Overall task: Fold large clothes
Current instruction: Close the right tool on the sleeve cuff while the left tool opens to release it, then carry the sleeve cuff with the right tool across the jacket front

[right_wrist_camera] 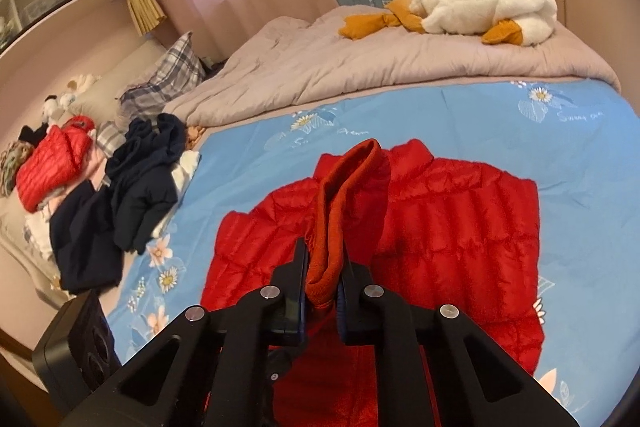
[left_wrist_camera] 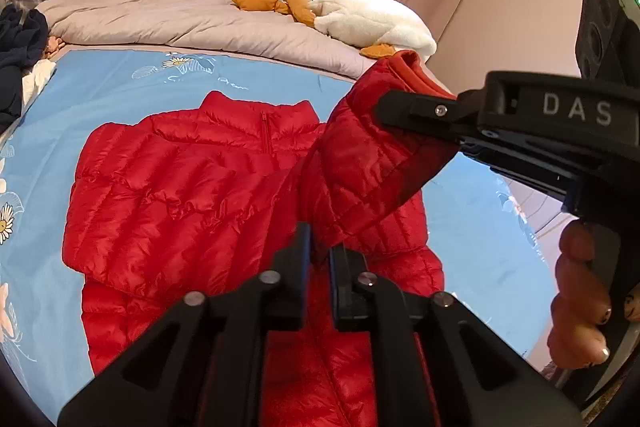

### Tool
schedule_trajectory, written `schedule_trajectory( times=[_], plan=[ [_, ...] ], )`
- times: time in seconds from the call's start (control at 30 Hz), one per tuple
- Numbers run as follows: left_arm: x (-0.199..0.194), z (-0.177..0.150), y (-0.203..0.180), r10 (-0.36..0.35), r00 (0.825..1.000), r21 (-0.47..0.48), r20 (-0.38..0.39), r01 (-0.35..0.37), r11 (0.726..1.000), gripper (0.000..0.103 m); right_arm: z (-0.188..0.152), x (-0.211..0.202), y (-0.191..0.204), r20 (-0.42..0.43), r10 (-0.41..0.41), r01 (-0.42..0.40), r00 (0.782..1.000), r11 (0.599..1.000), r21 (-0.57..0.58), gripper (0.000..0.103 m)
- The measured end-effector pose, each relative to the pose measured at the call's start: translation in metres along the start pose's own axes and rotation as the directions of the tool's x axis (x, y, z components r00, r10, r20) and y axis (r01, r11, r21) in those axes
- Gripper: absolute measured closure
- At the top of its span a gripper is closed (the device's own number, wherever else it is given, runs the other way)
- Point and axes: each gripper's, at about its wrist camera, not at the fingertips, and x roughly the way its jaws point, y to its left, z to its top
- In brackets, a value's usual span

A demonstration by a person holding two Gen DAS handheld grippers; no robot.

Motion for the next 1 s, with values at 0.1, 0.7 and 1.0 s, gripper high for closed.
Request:
schedule_trajectory(
  times=[0.1, 0.7, 1.0],
  plan=[
    [-0.004, 0.001, 0.001, 0.001, 1.000, -0.004, 0.000, -0.001, 1.000, 0.087, 0.002, -0.002, 0.002, 0.014, -0.005, 0.005, 1.000, 1.000, -0.009, 0.091],
    [-0.048, 0.010, 0.029, 0.079, 0.994, -0.063, 0.073, -0.075, 0.995, 0.047, 0.014, -0.012, 0.011, 0.072, -0.039, 0.043, 0.997, 0.997, -0.059, 0.091],
    [-0.069, 0.013, 0.088, 0.179, 0.980, -0.179, 0.085, -0.162, 0.970, 0.042, 0.023, -0.019, 0.014, 0.099, -0.045, 0.052, 0.994, 0.996, -0.068, 0.092]
  ],
)
